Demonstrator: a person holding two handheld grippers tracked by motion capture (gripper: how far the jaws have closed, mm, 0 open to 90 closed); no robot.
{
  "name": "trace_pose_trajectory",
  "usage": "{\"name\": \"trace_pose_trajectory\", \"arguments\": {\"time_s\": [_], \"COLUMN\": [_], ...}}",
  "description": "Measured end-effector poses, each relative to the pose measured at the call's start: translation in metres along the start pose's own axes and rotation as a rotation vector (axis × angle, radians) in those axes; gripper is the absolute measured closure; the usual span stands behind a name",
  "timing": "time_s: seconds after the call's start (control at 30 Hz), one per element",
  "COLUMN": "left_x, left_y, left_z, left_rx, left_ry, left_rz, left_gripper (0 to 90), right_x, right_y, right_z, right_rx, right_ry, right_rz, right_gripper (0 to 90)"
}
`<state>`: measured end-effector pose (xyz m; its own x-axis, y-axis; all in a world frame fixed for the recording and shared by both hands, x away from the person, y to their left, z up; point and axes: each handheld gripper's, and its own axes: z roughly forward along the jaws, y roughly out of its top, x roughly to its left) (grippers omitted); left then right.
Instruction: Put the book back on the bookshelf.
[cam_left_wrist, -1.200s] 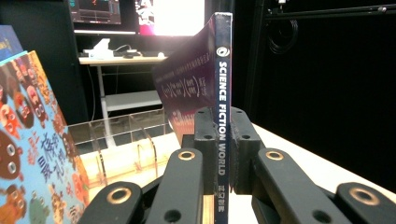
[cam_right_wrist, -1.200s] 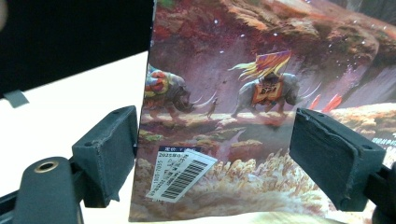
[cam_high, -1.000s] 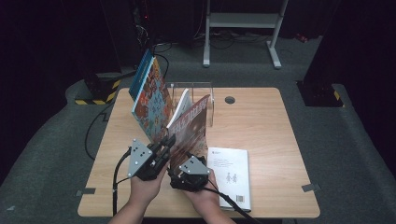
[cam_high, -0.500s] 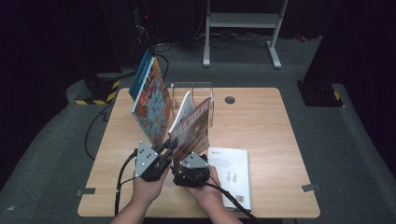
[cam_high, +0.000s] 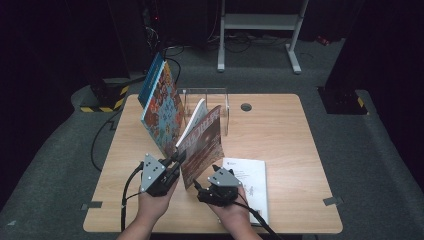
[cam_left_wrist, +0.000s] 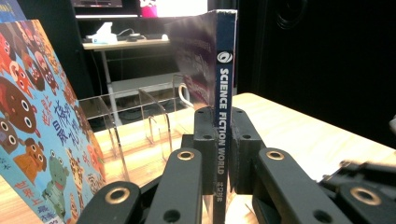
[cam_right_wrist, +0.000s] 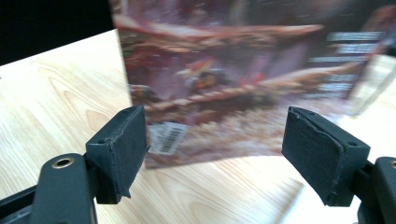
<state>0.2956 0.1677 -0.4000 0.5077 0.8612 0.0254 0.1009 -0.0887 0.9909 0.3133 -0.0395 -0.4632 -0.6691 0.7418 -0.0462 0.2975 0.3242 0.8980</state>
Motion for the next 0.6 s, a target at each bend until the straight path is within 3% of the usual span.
{"name": "trace_pose_trajectory", "arguments": {"time_s": [0.17,0.27,0.43,0.5,0.57,0.6], "left_x": [-0.001,-0.005,-0.009,-0.008,-0.008,-0.007], "left_y": [-0.003,-0.003,-0.004,-0.003,-0.003,-0.003], "left_z": [-0.004,-0.006,-0.007,-0.007,-0.004,-0.001], "left_rx": [-0.007,-0.008,-0.011,-0.007,0.0,0.014], "left_ry": [-0.021,-0.029,-0.029,-0.024,-0.021,-0.021], "left_rz": [0.012,0.048,0.054,0.049,0.043,0.045], "left_gripper": [83.2,83.0,83.1,82.6,75.3,64.3], "right_x": [-0.028,-0.05,-0.083,-0.092,-0.098,-0.1], "right_y": [-0.007,-0.014,-0.032,-0.04,-0.047,-0.051], "right_z": [-0.024,-0.038,-0.059,-0.067,-0.071,-0.071], "right_rx": [-0.027,-0.046,-0.044,-0.059,-0.055,-0.042], "right_ry": [-0.071,-0.133,-0.233,-0.253,-0.265,-0.268], "right_rz": [0.018,0.044,0.082,0.113,0.123,0.123], "right_gripper": [23.0,24.4,24.7,25.4,25.9,25.8]}}
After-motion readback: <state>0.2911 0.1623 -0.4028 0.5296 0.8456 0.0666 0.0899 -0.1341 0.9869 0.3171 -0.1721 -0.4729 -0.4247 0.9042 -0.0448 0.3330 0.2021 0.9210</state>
